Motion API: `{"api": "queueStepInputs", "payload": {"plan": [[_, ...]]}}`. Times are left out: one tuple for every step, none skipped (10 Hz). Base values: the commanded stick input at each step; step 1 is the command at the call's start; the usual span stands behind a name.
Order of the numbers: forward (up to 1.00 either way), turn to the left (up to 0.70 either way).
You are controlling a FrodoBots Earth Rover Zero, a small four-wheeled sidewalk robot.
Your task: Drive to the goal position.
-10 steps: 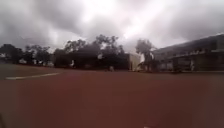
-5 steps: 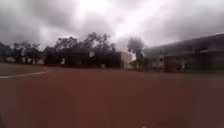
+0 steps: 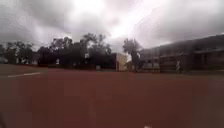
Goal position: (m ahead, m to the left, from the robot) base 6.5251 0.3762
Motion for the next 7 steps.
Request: {"api": "queueStepInputs", "payload": {"plan": [[0.7,0.0],[0.7,0.0],[0.7,0.0],[0.7,0.0],[0.7,0.0],[0.7,0.0],[0.7,0.0]]}}
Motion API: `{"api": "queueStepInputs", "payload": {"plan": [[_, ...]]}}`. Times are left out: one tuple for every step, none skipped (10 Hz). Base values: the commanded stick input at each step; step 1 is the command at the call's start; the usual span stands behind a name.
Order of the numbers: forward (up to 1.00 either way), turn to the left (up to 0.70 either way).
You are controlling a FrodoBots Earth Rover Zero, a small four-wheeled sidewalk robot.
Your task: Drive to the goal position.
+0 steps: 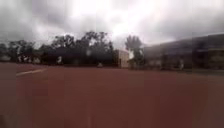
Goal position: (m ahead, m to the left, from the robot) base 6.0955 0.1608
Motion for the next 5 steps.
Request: {"api": "queueStepInputs", "payload": {"plan": [[0.7,0.0],[0.7,0.0],[0.7,0.0],[0.7,0.0],[0.7,0.0]]}}
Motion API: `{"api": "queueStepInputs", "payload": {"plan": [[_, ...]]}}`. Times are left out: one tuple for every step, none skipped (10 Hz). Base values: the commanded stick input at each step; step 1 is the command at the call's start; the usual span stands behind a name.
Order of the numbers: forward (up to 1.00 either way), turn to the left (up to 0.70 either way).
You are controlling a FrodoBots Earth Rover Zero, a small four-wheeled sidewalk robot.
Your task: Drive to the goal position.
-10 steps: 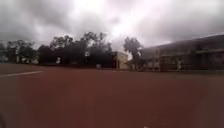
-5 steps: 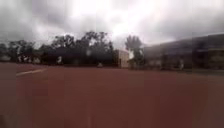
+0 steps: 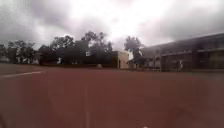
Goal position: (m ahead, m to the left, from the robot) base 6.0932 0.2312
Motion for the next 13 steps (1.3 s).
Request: {"api": "queueStepInputs", "payload": {"plan": [[0.7,0.0],[0.7,0.0],[0.7,0.0],[0.7,0.0],[0.7,0.0],[0.7,0.0],[0.7,0.0],[0.7,0.0],[0.7,0.0],[0.7,0.0],[0.7,0.0],[0.7,0.0],[0.7,0.0]]}}
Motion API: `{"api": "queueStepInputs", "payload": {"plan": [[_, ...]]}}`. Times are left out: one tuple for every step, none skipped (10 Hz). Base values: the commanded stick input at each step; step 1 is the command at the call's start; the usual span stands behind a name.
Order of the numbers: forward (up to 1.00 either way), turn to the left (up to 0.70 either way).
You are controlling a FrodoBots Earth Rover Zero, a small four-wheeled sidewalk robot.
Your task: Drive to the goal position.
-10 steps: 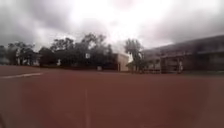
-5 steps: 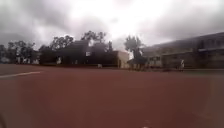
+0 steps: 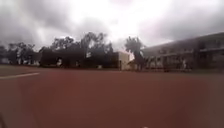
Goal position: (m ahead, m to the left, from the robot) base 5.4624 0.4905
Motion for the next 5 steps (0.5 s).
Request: {"api": "queueStepInputs", "payload": {"plan": [[0.7,0.0],[0.7,0.0],[0.7,0.0],[0.7,0.0],[0.7,0.0]]}}
